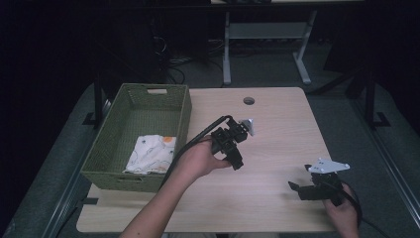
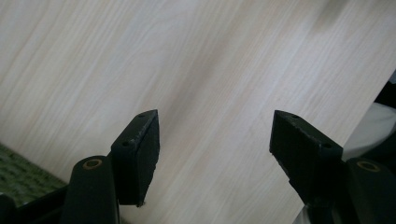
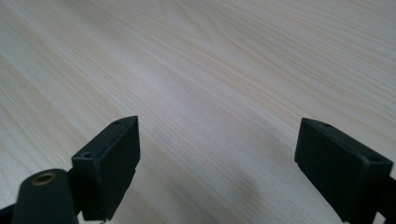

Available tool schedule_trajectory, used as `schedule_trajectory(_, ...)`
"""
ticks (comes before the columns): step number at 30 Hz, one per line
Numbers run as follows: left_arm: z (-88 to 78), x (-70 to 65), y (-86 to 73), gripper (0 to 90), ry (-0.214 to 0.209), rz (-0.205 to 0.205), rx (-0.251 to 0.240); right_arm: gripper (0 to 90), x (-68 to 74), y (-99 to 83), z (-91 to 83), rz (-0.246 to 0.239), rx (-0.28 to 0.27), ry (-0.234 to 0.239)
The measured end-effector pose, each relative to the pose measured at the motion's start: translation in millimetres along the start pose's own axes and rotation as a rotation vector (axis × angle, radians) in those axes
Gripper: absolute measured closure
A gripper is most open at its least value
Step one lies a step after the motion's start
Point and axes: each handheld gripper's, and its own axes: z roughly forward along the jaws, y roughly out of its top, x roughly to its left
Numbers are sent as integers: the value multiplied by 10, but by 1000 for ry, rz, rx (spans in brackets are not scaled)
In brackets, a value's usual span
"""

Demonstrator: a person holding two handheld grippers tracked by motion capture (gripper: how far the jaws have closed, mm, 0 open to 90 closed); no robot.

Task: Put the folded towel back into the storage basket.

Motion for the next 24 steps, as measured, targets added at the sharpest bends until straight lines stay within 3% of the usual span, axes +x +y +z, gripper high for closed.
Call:
schedule_trajectory(14, 181, -236, 19, 325, -42, 19, -14, 138, -14, -24, -51, 24, -3, -13)
schedule_trajectory(24, 290, -397, -44, 311, -37, 43, -24, 138, -33, -41, -86, 32, -15, -28)
